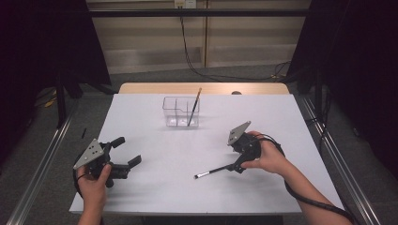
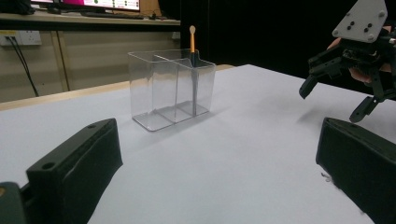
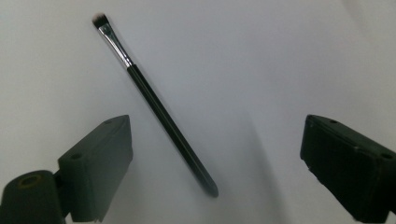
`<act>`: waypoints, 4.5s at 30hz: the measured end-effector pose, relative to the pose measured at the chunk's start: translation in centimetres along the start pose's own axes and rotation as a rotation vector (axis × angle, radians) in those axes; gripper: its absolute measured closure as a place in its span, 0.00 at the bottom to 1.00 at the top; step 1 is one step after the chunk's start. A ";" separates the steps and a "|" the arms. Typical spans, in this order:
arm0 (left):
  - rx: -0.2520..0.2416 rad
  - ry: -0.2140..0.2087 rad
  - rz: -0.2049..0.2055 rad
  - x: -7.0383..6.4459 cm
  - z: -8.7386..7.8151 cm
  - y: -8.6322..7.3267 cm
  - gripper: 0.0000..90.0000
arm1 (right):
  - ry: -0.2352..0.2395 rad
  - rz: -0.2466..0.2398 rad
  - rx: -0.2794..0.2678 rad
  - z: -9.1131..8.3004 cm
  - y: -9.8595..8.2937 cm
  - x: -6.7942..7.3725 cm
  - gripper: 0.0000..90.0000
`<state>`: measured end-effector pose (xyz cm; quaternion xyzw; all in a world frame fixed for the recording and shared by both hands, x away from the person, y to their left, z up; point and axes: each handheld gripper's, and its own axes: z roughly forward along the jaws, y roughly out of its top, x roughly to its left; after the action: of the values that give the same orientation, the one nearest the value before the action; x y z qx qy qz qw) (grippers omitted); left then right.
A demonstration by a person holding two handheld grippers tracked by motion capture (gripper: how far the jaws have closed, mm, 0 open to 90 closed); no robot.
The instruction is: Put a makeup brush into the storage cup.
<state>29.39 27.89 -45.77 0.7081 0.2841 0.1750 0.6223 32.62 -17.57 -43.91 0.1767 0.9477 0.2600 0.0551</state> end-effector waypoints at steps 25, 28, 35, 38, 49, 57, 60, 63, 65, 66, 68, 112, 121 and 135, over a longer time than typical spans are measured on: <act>0.005 0.003 0.008 0.1 0.1 0.0 0.00 | 0.043 -0.093 0.120 0.5 0.7 -0.1 0.49; -0.001 0.001 0.003 0.1 0.1 0.0 0.00 | 0.046 -0.097 0.129 0.7 0.7 0.0 0.50; 0.001 0.002 0.004 0.1 0.1 0.0 0.00 | 0.061 -0.105 0.145 1.1 0.7 0.2 0.52; 0.003 0.005 0.010 0.1 0.1 0.0 0.00 | 0.070 -0.111 0.145 1.3 0.8 0.3 0.53; 0.012 0.005 0.009 0.1 0.1 0.0 0.00 | 0.112 -0.082 0.146 2.0 0.7 0.5 0.63; 0.012 0.010 0.010 0.1 0.1 0.0 0.00 | 0.117 -0.085 0.153 2.2 0.8 0.7 0.69; 0.012 0.013 0.013 0.1 0.1 0.0 0.00 | 0.116 -0.090 0.149 2.2 0.7 0.7 0.72; 0.013 0.014 0.015 0.1 0.1 0.0 0.00 | 0.123 -0.088 0.156 2.2 0.7 0.9 0.82; 0.012 0.014 0.014 0.1 0.0 0.0 0.00 | 0.119 -0.088 0.163 2.1 0.7 1.0 0.84; 0.014 0.015 0.021 0.1 0.0 0.0 0.00 | 0.120 -0.099 0.163 2.1 0.8 1.0 0.85; 0.013 0.014 0.019 0.1 0.0 0.0 0.00 | 0.125 -0.103 0.180 2.0 0.8 1.1 0.87; 0.021 0.000 0.023 -0.1 0.7 0.1 0.00 | 0.080 0.022 0.170 1.5 -0.2 1.8 0.94; 0.022 0.003 0.023 0.0 0.7 0.1 0.00 | 0.072 0.082 0.062 1.1 -1.1 1.5 0.94; 0.027 -0.003 0.026 -0.3 1.0 0.1 0.00 | 0.052 0.160 -0.174 0.2 -2.0 1.3 0.94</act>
<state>29.80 26.92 -45.76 0.7202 0.2763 0.1785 0.6108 30.83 -18.55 -45.15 0.2396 0.9056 0.3492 0.0247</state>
